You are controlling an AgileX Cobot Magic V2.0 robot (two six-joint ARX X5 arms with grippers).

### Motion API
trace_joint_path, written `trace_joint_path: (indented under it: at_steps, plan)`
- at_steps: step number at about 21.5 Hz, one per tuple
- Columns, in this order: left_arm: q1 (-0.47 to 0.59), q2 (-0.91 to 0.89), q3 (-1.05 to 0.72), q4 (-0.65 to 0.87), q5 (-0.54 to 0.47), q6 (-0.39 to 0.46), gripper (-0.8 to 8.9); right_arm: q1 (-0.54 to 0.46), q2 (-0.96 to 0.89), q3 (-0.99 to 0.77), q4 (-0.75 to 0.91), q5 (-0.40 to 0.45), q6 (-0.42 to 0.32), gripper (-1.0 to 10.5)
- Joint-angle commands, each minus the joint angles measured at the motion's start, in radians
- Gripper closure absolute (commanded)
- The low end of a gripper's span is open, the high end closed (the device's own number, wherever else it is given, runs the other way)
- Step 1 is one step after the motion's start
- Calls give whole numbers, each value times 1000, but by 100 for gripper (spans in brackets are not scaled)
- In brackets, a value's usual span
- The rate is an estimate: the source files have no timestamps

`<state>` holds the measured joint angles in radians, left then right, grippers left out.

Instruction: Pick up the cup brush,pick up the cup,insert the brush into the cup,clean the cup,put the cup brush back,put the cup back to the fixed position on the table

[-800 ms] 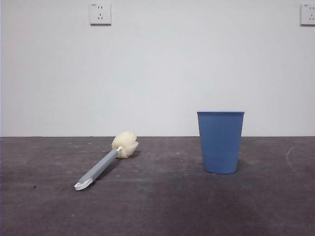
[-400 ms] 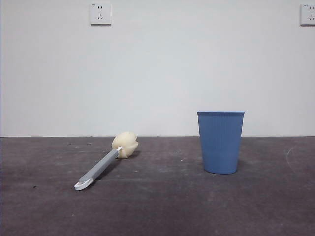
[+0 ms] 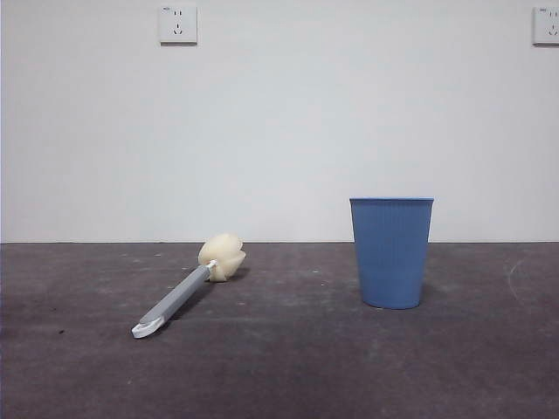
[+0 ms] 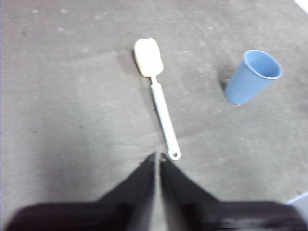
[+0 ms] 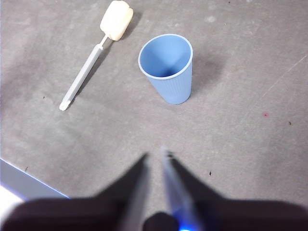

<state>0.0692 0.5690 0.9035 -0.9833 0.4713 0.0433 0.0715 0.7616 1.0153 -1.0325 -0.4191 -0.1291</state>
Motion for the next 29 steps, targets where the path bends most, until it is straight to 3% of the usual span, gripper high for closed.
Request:
trace_joint_path:
  at_steps: [1, 2, 9, 11, 13, 18, 24, 29]
  plan:
    - [-3, -2, 1, 3, 37, 13, 327, 2, -2, 2, 2, -2, 10, 438]
    - [-6, -2, 1, 6, 60, 13, 247, 2, -2, 2, 2, -2, 10, 379]
    - [-86, 47, 25, 39, 109, 5, 247, 2, -2, 2, 2, -2, 13, 382]
    - [-123, 88, 67, 40, 105, 5, 247, 2, -2, 2, 2, -2, 75, 382]
    - [-167, 134, 112, 47, 89, 5, 247, 2, -2, 2, 2, -2, 90, 382]
    - [-362, 307, 135, 72, -80, -47, 247, 2, -2, 2, 3, -2, 85, 382]
    - [-642, 605, 135, 246, -468, -188, 247, 2, -2, 2, 3, -2, 84, 382]
    - [-664, 876, 135, 328, -505, -272, 248, 2, -2, 2, 2, -2, 88, 382]
